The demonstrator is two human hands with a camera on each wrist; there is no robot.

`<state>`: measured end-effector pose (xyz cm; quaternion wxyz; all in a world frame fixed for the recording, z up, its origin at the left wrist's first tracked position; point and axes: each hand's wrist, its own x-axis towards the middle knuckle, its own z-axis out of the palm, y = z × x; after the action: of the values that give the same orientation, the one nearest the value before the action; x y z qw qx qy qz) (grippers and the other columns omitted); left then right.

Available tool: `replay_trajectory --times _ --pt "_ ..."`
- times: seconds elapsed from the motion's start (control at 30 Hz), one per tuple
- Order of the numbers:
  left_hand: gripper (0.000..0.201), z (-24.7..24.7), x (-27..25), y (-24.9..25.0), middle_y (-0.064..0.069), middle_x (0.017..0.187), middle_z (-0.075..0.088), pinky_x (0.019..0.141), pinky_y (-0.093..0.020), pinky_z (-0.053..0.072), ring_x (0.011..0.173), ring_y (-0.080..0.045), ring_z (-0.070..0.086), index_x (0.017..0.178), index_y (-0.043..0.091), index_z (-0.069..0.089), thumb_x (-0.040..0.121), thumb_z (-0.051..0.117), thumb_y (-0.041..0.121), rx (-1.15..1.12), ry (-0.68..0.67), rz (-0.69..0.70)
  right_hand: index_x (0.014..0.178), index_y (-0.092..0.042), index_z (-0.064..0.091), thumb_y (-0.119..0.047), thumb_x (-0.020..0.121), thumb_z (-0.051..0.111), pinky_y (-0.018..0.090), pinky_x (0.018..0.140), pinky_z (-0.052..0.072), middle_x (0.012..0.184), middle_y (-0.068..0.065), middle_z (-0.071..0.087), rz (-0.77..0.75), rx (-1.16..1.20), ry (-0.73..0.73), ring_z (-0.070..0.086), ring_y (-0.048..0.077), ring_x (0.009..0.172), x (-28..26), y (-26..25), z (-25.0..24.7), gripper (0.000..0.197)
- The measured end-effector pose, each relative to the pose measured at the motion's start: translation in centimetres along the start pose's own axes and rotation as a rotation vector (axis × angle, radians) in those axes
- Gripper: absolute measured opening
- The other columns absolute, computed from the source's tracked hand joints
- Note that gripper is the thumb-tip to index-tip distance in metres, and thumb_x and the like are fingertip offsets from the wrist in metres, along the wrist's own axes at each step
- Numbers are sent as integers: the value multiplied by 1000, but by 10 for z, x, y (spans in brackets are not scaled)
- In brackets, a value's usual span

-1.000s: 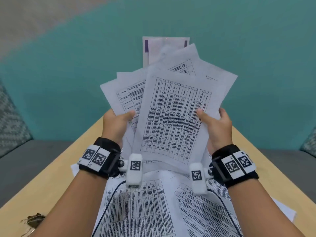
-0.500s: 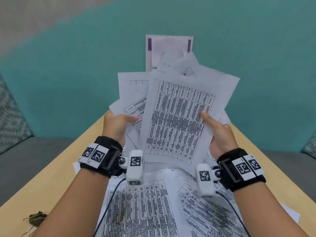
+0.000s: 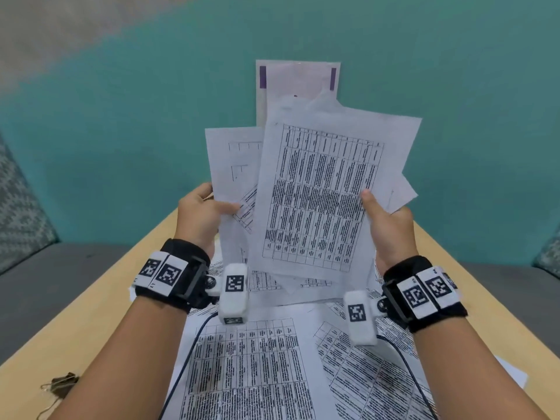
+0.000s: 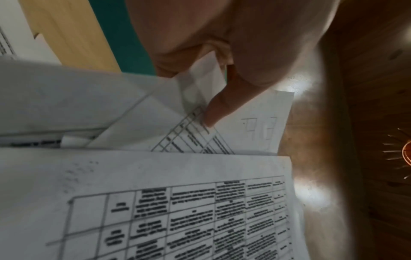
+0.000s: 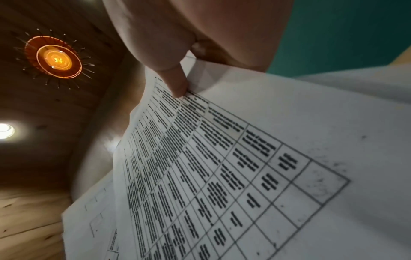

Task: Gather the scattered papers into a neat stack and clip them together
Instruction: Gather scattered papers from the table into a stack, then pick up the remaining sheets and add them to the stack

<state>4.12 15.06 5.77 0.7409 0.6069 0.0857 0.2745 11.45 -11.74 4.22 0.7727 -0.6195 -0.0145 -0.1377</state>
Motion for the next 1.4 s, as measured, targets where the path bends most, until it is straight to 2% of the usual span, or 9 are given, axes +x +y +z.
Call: replay_trajectory --times 0.1,0.2,0.37,0.5,0.7,0.93,1.1,1.23,1.4 --pt "35 -2 2 -1 -4 103 80 71 -30 56 89 -24 74 104 14 76 81 72 -11 74 -6 17 104 -18 50 -43 91 69 31 95 36 102 -12 55 -33 -28 -7 51 17 111 -2 -4 0 34" --pt "24 -4 2 -2 -7 111 78 74 -30 56 91 -23 75 110 10 77 86 77 5 122 -6 18 113 -14 57 -42 90 70 30 94 41 106 -9 64 -63 -60 -14 59 13 103 -5 -2 2 39" --pt "37 -9 2 -1 -12 118 74 85 -41 60 102 -32 73 91 21 76 77 75 -13 265 -36 50 103 -15 68 -35 93 68 17 72 42 98 -10 70 -108 -69 -45 61 0 86 -10 -3 5 22" --pt "32 -8 0 1 -5 105 79 76 -35 58 93 -26 75 91 20 75 81 75 -10 245 -78 51 82 -26 57 -30 96 65 13 66 39 84 -16 60 -148 -56 -52 54 -6 76 -18 -12 5 17" --pt "43 -2 -9 9 4 96 78 78 -34 60 85 -14 75 93 20 73 80 68 -21 182 -74 72 79 -29 56 -28 95 67 14 74 44 79 -20 60 -209 -28 -37 58 -8 72 -26 -22 7 20" --pt "42 7 -13 8 -4 105 78 91 -44 60 99 -26 75 97 16 72 76 71 -20 179 -57 85 87 -31 64 -29 95 67 11 76 44 89 -26 68 -217 -3 -77 63 -17 79 -29 -21 14 9" --pt "37 3 -9 8 -3 96 80 90 -45 59 97 -31 74 89 13 74 75 67 -21 180 -33 -5 91 -26 64 -17 92 71 26 87 49 94 -16 71 -171 -38 -160 67 3 91 -24 -15 10 12" --pt "32 4 -8 6 -11 111 78 103 -53 53 109 -35 72 100 4 75 81 61 -18 173 -46 -86 72 -24 51 -6 87 75 24 72 45 56 -26 60 -108 -91 -228 55 -8 58 -19 -10 4 33" --pt "35 6 -10 13 -10 114 78 95 -41 56 107 -28 74 116 1 72 83 67 -11 162 -70 -66 94 -24 63 -4 91 70 22 84 48 97 -13 69 -132 -44 -212 64 6 93 -14 -10 5 21"
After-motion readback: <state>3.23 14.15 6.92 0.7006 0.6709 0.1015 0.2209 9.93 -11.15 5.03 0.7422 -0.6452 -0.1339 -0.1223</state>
